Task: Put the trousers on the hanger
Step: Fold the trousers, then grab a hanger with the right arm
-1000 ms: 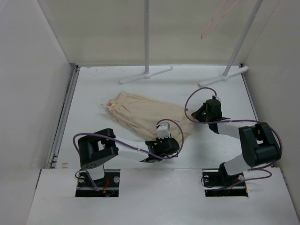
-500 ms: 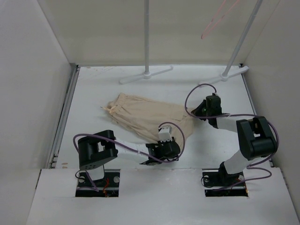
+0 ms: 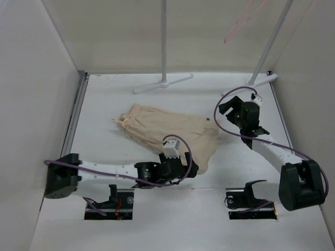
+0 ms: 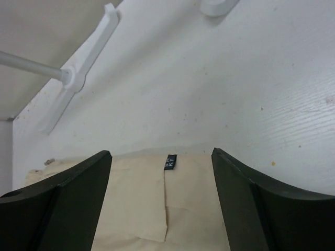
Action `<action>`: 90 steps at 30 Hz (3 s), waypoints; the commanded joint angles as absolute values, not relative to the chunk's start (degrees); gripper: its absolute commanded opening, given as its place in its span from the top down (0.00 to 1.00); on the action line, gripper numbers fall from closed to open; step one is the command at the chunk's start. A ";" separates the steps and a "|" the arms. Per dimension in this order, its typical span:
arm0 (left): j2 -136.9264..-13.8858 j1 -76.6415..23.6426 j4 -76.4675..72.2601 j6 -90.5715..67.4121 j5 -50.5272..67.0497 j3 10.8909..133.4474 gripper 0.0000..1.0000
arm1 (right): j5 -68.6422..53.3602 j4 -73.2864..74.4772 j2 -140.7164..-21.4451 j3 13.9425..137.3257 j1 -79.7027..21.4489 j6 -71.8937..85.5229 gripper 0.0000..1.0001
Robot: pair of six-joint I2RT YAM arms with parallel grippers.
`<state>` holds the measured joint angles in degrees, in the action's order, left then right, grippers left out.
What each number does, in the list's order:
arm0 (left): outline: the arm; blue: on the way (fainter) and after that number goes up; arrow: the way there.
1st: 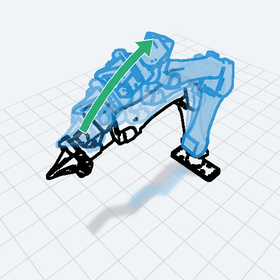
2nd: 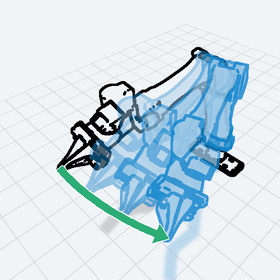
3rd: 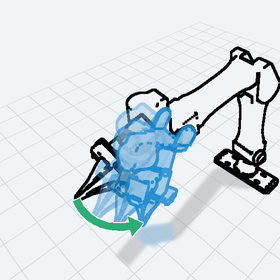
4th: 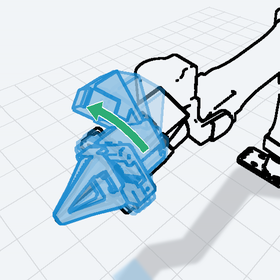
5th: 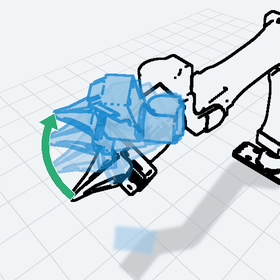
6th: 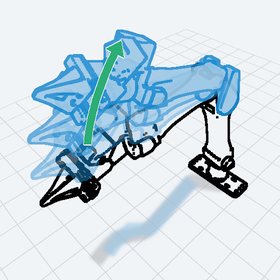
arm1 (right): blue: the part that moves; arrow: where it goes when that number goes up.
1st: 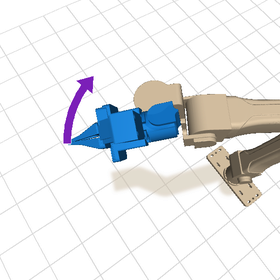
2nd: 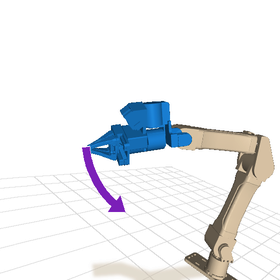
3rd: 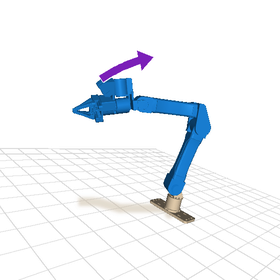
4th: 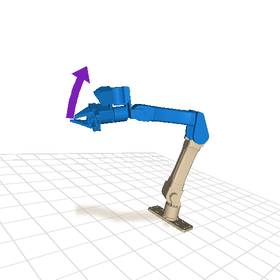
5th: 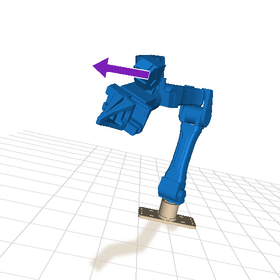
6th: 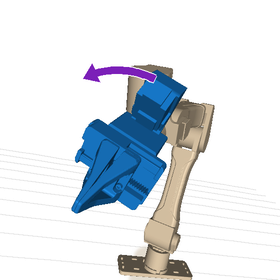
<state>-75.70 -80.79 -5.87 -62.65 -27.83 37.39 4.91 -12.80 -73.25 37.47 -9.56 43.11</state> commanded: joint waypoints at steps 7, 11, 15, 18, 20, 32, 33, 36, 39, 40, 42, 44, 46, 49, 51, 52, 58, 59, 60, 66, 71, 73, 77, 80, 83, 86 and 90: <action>-55.36 -62.59 -0.75 -47.05 -41.76 37.09 0.48 | 11.51 -7.47 -61.70 34.46 -20.41 39.90 0.74; -69.56 -38.95 -16.23 -42.45 -24.84 39.80 0.64 | 11.60 -8.17 -63.62 34.01 -29.29 40.60 0.87; -83.65 -26.52 -22.23 -42.71 -16.61 44.91 0.67 | 12.57 -10.19 -67.05 32.52 -33.96 43.06 0.83; -87.79 -20.98 -24.34 -44.03 -18.10 41.68 0.68 | 12.83 -12.21 -70.39 30.59 -35.90 45.08 0.80; -89.55 -17.11 -26.01 -45.60 -19.16 37.38 0.68 | 13.01 -13.35 -72.85 29.36 -36.78 46.31 0.80; -63.51 -8.92 -18.58 -51.15 -20.39 18.89 0.61 | 14.41 -10.30 -72.79 29.71 -40.37 44.57 0.41; -60.76 -8.92 -16.02 -50.89 -21.00 19.33 0.61 | 15.28 -8.89 -71.21 29.79 -41.69 44.30 0.36; -51.44 -9.97 -8.63 -50.45 -23.99 20.30 0.55 | 17.31 -5.19 -67.77 29.45 -46.08 44.56 0.25; -47.29 -13.13 -6.16 -49.49 -25.22 21.44 0.51 | 19.94 -3.17 -65.49 27.43 -50.04 47.10 0.22; -46.94 -14.79 -6.07 -49.05 -24.96 21.88 0.51 | 21.78 -2.38 -64.35 26.46 -50.75 48.41 0.21; -47.11 -20.14 -6.33 -48.52 -25.48 22.50 0.51 | 23.90 -0.19 -62.76 25.06 -51.11 50.96 0.22; -48.16 -25.77 -7.46 -48.25 -27.06 23.20 0.51 | 24.26 1.66 -62.66 24.44 -51.11 52.99 0.30; -50.44 -31.83 -10.27 -47.38 -28.64 24.08 0.51 | 24.34 3.59 -64.59 24.52 -51.11 54.75 0.37; -56.93 -38.17 -16.33 -45.53 -29.79 25.83 0.50 | 23.91 4.31 -68.10 25.22 -51.11 56.42 0.59; -62.29 -39.15 -19.76 -45.79 -28.83 26.63 0.50 | 24.26 5.18 -70.04 26.97 -51.11 56.43 0.69; -64.23 -38.81 -20.82 -46.05 -27.96 26.72 0.50 | 24.17 5.62 -71.01 27.68 -50.93 56.60 0.71; -70.58 -25.03 -23.56 -47.55 -25.05 22.77 0.52 | 27.23 9.39 -68.84 30.58 -50.67 54.06 0.34; -70.23 -22.13 -23.47 -47.81 -24.35 21.81 0.52 | 28.20 11.23 -66.56 31.28 -50.67 53.01 0.26; -69.09 -19.75 -23.29 -47.99 -22.78 20.93 0.52 | 28.91 13.34 -64.01 32.42 -50.67 51.95 0.21; -57.06 -21.82 -21.63 -47.29 -19.42 20.91 0.46 | 30.32 20.13 -49.94 45.06 -49.27 41.68 0.12; -51.42 -29.38 -19.60 -45.18 -21.71 23.29 0.44 | 28.13 12.85 -49.12 64.56 -44.27 26.58 0.60; -51.41 -32.54 -20.21 -45.09 -21.19 22.94 0.45 | 25.85 9.77 -52.80 73.96 -39.09 21.64 0.75; -52.91 -40.97 -22.49 -45.09 -19.78 21.54 0.49 | 16.20 10.80 -65.70 93.46 -23.46 21.61 0.60; -54.05 -46.61 -24.17 -44.91 -20.13 20.57 0.49 | 6.71 14.05 -78.09 109.20 -14.05 26.09 0.26; -55.54 -49.78 -24.96 -44.56 -19.78 19.95 0.49 | -0.76 16.87 -88.82 122.91 -8.41 30.05 0.20; -56.60 -51.19 -25.14 -43.95 -19.25 19.25 0.49 | -6.93 20.55 -99.55 136.80 -4.36 32.95 0.16; -57.57 -51.46 -25.14 -43.86 -18.55 18.11 0.48 | -11.15 23.38 -108.88 147.64 -1.28 35.94 0.14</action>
<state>-57.28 -51.07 -22.48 -44.88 -19.11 19.07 -3.84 19.33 -106.59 141.45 -2.96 32.49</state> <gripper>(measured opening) 0.513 0.862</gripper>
